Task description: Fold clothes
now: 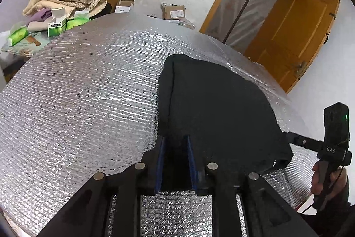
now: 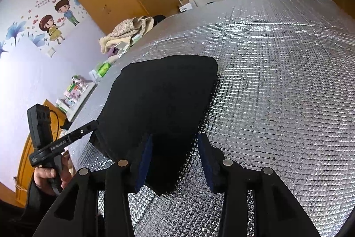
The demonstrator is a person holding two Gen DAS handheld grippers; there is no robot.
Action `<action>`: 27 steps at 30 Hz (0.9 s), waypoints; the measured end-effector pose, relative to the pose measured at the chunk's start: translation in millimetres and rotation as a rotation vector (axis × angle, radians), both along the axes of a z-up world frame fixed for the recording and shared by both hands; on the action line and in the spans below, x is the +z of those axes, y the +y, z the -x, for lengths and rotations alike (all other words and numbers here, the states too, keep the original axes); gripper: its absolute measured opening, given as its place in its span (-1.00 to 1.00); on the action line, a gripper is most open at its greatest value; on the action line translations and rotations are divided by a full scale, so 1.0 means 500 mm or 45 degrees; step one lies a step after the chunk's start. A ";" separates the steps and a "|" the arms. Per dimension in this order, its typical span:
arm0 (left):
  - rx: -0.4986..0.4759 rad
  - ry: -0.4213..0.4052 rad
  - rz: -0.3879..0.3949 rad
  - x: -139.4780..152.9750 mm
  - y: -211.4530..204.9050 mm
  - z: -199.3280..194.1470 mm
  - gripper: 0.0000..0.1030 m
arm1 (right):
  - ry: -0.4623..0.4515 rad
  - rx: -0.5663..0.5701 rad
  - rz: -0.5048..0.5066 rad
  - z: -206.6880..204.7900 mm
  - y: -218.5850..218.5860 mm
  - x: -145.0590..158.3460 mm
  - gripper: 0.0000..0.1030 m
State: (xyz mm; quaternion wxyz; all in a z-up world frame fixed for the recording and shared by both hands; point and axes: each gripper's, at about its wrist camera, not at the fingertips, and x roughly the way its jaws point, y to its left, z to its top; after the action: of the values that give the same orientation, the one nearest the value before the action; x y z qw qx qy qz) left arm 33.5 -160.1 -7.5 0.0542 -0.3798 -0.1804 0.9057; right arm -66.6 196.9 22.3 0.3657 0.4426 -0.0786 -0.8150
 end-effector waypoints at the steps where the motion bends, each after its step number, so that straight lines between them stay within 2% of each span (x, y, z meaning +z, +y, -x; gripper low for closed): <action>1: 0.005 0.003 0.004 0.003 -0.002 -0.004 -0.59 | 0.002 0.001 0.000 0.000 -0.001 0.001 -0.16; 6: 0.035 0.082 0.061 0.051 -0.001 -0.029 -0.61 | 0.058 0.017 0.008 -0.011 -0.004 0.021 -0.16; 10: -0.025 0.140 0.079 0.076 0.034 -0.024 -0.61 | 0.122 0.078 0.009 -0.026 -0.023 0.037 -0.16; 13: -0.106 0.123 0.112 0.064 0.081 -0.005 -0.61 | 0.164 0.134 -0.029 -0.044 -0.049 0.035 -0.16; 15: -0.147 0.095 0.136 0.047 0.109 0.005 -0.61 | 0.202 0.156 -0.100 -0.057 -0.065 0.023 -0.16; 19: -0.154 0.055 0.184 0.028 0.135 0.010 -0.61 | 0.276 0.181 -0.207 -0.079 -0.085 0.003 -0.13; 27: -0.127 0.019 0.259 0.018 0.157 0.009 -0.61 | 0.236 0.171 -0.164 -0.069 -0.079 -0.009 -0.10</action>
State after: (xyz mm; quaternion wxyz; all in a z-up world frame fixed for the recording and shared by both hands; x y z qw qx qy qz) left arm 29.0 -81.8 1.6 0.0618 -0.3852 -0.0681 0.9182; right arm -32.1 157.3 17.9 0.3958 0.3922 0.0380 -0.8295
